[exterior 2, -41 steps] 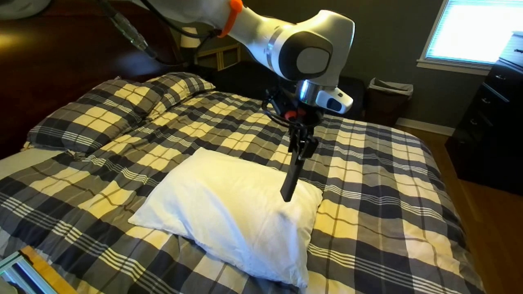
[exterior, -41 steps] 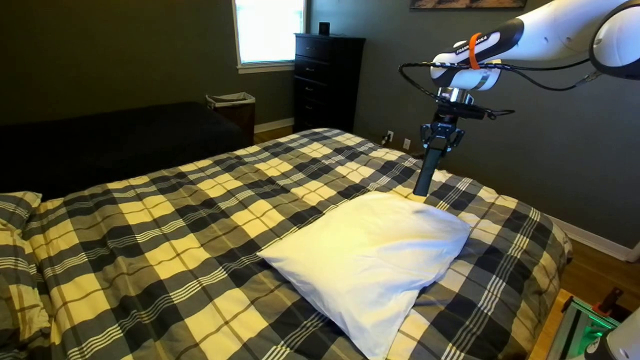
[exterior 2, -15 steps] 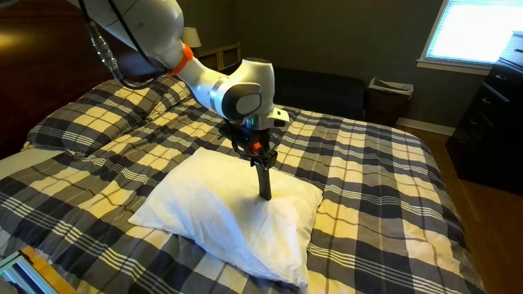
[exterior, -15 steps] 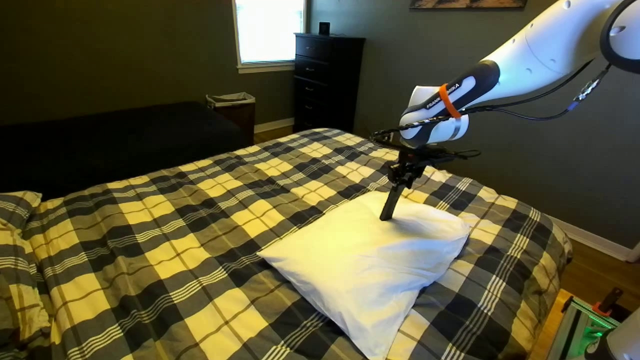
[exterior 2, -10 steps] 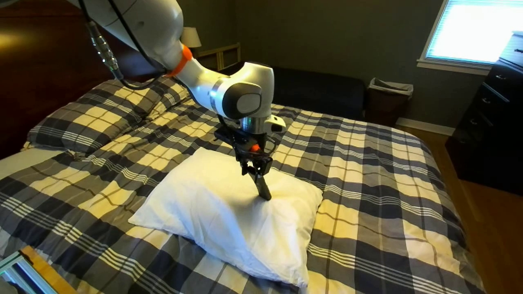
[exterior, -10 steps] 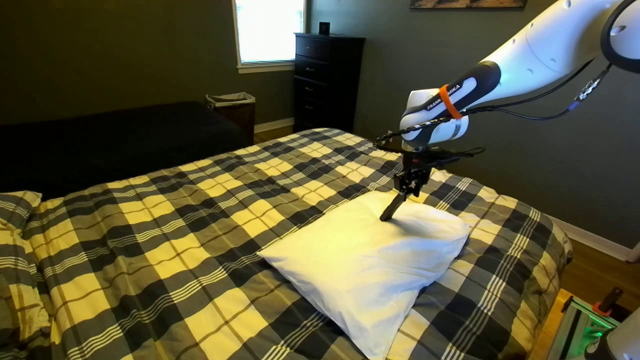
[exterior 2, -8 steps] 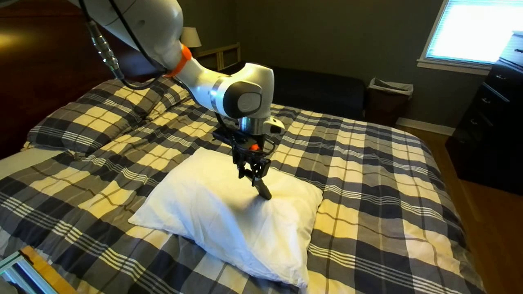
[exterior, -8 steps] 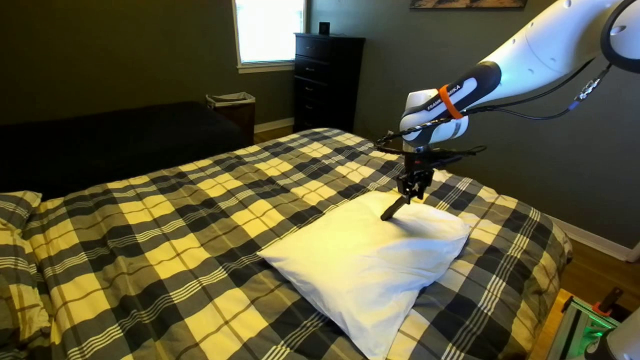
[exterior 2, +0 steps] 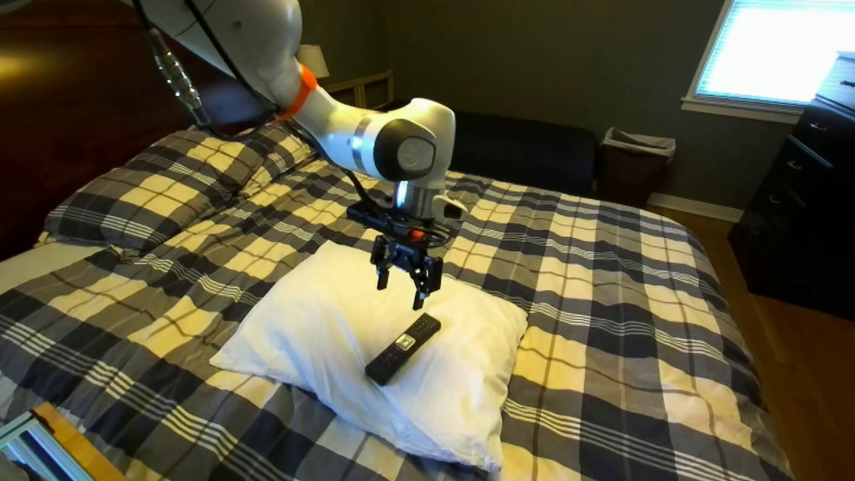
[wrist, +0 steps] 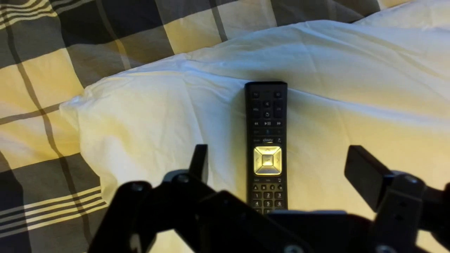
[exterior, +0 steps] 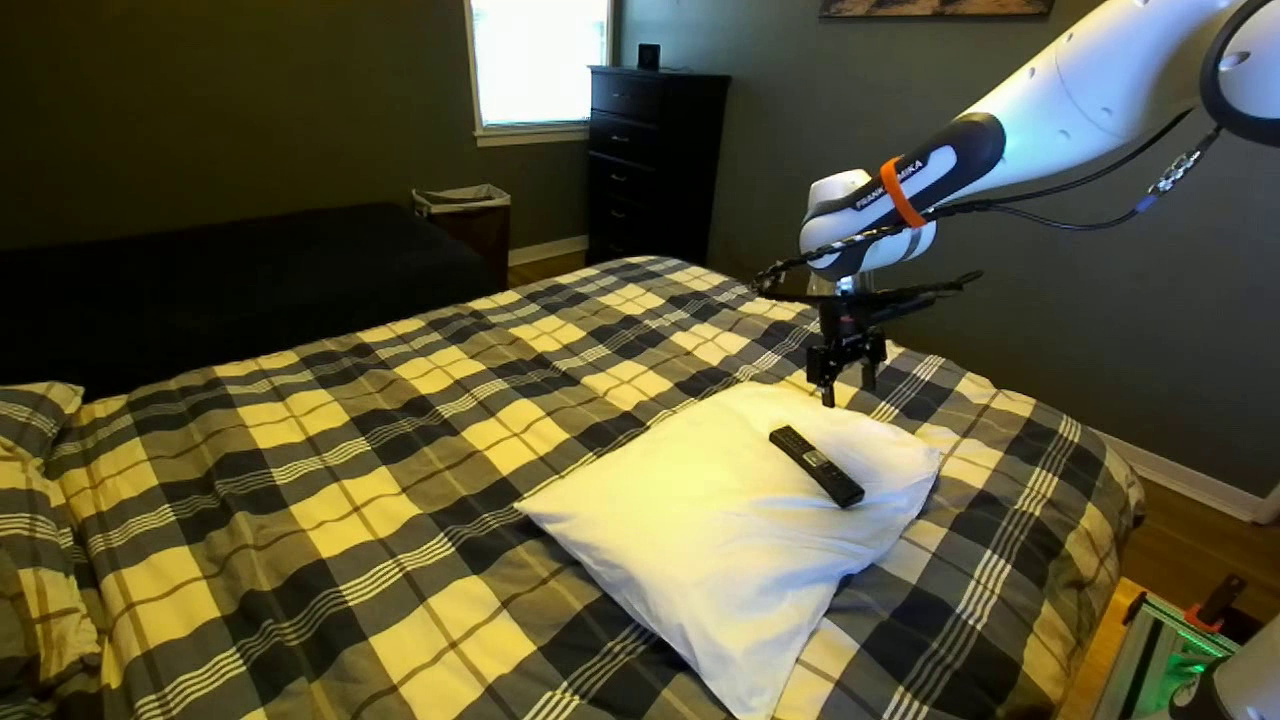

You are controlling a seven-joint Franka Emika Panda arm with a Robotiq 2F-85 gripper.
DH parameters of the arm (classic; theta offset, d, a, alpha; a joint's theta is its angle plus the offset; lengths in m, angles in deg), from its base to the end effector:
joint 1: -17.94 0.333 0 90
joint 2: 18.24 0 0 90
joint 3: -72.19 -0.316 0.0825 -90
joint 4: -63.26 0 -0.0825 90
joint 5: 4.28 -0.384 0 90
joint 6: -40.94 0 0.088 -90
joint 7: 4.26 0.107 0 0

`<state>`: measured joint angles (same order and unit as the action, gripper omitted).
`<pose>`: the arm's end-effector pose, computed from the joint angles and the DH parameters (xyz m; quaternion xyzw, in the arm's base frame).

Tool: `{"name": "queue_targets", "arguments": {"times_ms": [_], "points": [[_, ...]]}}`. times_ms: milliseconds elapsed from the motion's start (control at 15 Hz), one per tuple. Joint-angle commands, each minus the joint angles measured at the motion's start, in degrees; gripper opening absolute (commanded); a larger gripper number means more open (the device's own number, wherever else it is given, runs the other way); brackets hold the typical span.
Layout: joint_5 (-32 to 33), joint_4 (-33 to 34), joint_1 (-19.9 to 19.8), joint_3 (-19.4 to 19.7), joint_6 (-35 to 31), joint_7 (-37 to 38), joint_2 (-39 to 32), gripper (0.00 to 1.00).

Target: Put the remote on the pillow

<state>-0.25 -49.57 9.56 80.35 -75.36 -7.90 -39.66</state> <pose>0.5515 -0.1660 0.2617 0.9824 -0.0899 -0.1617 0.0272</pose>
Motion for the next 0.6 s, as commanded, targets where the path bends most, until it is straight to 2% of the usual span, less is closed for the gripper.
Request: {"name": "queue_targets", "arguments": {"times_ms": [0,467,533], "points": [[1.11,1.08,-0.20,0.24,0.87,0.78,0.20,1.00],[0.39,-0.26,-0.57,0.94,-1.68,1.88,3.13,1.00],[0.16,1.49,-0.56,0.57,-0.02,1.03,1.32,1.00]]}}
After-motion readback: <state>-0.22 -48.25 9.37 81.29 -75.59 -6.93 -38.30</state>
